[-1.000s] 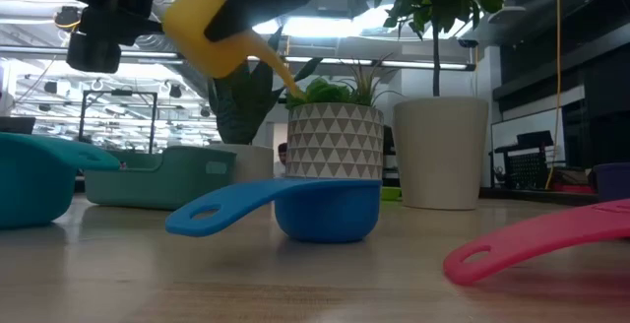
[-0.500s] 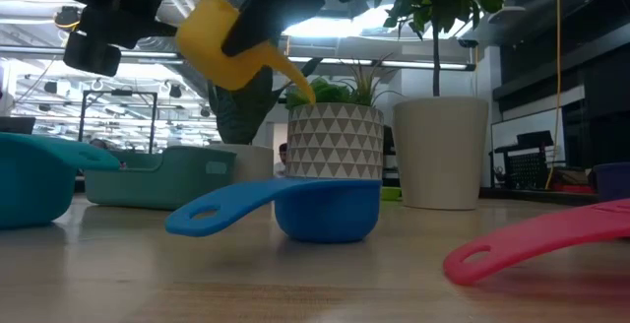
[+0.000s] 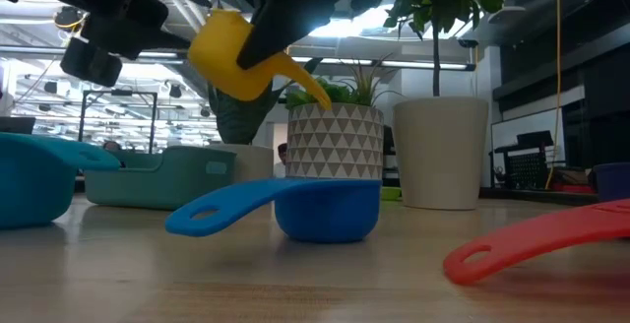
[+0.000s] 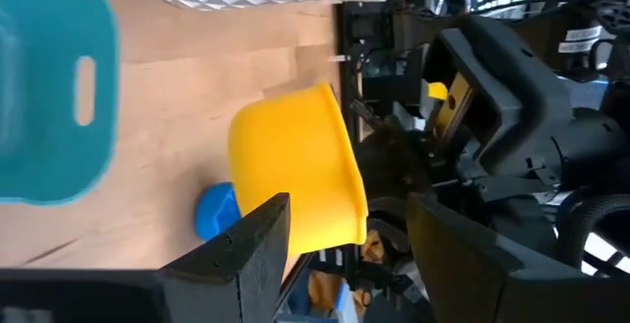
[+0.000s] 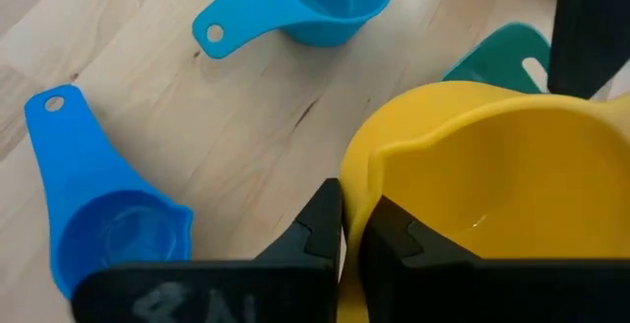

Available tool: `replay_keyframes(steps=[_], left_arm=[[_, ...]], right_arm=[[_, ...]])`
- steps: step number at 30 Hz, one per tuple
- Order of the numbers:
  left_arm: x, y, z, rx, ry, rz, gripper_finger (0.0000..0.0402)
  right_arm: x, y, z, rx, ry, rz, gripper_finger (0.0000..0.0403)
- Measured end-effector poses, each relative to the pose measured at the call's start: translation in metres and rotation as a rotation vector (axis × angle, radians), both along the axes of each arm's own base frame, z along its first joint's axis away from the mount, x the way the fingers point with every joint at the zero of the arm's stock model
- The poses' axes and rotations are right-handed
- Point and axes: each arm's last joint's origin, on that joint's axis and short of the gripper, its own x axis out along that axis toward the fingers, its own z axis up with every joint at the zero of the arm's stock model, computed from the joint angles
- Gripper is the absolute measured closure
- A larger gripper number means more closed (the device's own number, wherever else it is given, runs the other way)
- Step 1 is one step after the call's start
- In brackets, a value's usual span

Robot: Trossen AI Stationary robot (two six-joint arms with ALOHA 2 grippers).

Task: Nest measuring cups in basket
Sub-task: Stack the yellow measuring cup into the light blue measuring cup

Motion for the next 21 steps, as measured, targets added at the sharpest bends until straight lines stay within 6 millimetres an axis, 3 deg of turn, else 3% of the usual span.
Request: replay_keyframes(steps=[21], left_arm=[[0.0072,0.0047,0.0,-0.045,-0.028,0.022,0.0204]], right_arm=[[-0.0008,0.0,-0.0008,0.002,0.011,0.003,0.0382]])
